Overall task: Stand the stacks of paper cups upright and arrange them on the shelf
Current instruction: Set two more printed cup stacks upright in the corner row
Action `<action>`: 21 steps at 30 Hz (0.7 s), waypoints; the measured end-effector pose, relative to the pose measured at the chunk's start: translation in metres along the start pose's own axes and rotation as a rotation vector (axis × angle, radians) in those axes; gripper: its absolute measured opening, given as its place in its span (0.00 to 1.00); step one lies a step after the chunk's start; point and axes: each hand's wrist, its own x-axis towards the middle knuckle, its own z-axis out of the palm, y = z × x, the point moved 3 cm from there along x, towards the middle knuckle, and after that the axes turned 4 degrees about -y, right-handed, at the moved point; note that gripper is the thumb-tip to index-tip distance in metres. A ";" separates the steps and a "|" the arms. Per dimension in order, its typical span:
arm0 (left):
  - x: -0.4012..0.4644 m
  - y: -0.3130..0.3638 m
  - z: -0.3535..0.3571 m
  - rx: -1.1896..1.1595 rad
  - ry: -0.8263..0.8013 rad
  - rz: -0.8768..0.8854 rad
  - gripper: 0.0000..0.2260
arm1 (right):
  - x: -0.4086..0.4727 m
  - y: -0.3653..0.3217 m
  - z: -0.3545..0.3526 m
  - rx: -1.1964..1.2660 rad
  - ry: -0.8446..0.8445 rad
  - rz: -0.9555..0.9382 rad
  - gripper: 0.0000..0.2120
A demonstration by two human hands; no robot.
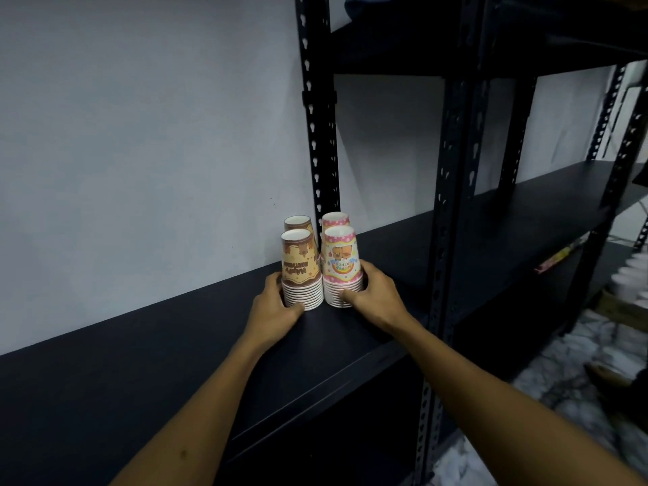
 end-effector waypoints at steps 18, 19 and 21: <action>0.001 0.001 0.004 0.141 0.004 0.012 0.28 | 0.000 0.005 0.000 -0.014 0.020 0.028 0.31; 0.001 0.001 0.003 0.139 0.001 0.011 0.27 | 0.000 0.005 0.000 -0.014 0.019 0.029 0.31; 0.001 0.001 0.003 0.132 0.000 0.010 0.27 | 0.000 0.006 0.000 -0.013 0.017 0.031 0.31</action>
